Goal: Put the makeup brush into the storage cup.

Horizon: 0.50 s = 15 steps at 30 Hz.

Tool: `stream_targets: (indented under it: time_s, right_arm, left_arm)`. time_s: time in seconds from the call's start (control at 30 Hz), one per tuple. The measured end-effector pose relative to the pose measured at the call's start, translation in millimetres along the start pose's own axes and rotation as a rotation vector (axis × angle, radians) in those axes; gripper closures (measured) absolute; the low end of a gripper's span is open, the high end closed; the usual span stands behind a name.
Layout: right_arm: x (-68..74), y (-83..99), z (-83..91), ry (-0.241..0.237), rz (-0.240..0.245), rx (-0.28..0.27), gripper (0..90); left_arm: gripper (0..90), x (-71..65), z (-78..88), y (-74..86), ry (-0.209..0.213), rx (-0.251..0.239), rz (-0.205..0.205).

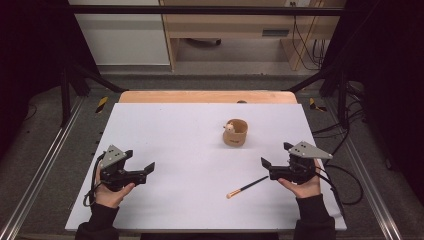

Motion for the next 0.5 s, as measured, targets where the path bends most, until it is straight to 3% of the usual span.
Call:
stream_targets:
  time_s: [0.5]
  right_arm:
    - [3.4, 7.6, -8.4, -0.035, 0.031, 0.061, 9.3]
  left_arm:
    - [7.9, -2.4, -2.3, 1.8, 0.001, 0.015, -0.015]
Point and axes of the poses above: each handheld gripper's, and its own axes: z roughly backward along the jaws, y roughly out of its underside, x roughly to its left, the point moved 1 cm from there along -z, roughly forward along the jaws, and after that the axes turned 4 degrees about -y, right-handed, at the moved point
